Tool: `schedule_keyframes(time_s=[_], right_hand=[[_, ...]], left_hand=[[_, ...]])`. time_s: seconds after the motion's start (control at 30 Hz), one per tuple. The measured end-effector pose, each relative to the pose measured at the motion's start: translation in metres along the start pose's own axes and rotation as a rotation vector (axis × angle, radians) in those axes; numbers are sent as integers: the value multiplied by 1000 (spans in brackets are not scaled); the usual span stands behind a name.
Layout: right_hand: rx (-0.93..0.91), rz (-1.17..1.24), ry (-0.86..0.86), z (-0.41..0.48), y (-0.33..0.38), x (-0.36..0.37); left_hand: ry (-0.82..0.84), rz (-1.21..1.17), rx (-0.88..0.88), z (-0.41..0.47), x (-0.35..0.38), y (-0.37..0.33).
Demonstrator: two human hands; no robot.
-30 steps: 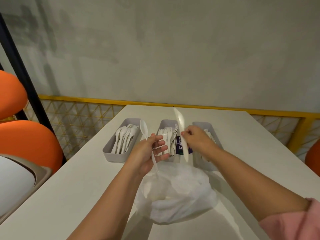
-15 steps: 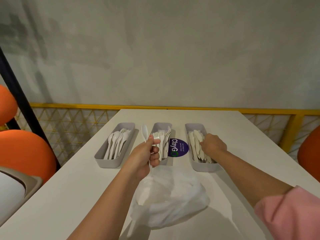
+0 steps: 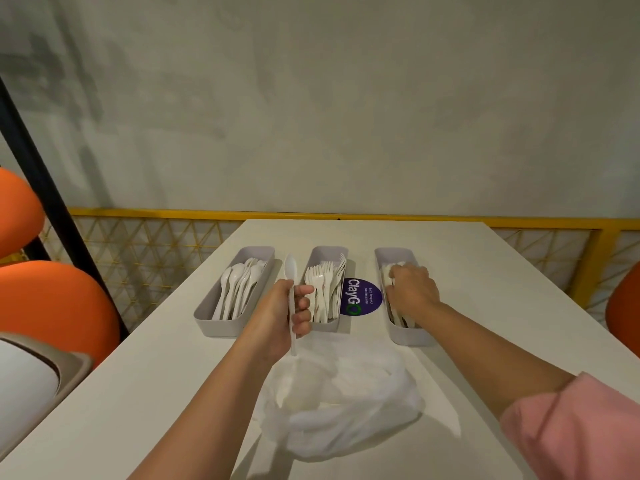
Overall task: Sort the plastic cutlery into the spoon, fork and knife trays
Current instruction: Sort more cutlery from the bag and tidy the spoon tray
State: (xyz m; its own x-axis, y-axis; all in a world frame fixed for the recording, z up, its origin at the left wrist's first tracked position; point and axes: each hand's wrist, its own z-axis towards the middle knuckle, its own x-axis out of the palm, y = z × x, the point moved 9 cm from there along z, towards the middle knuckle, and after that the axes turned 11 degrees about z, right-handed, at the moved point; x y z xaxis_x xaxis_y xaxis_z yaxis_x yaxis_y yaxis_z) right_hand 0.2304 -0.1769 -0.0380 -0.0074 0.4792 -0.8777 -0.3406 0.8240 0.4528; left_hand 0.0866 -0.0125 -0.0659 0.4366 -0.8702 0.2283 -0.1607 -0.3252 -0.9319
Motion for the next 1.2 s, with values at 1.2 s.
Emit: schedule_keyframes(time_s=[1.2], right_hand=[[-627,199,482,-53,204,131]], left_hand=[[-700,748,326,56,-137,-61]])
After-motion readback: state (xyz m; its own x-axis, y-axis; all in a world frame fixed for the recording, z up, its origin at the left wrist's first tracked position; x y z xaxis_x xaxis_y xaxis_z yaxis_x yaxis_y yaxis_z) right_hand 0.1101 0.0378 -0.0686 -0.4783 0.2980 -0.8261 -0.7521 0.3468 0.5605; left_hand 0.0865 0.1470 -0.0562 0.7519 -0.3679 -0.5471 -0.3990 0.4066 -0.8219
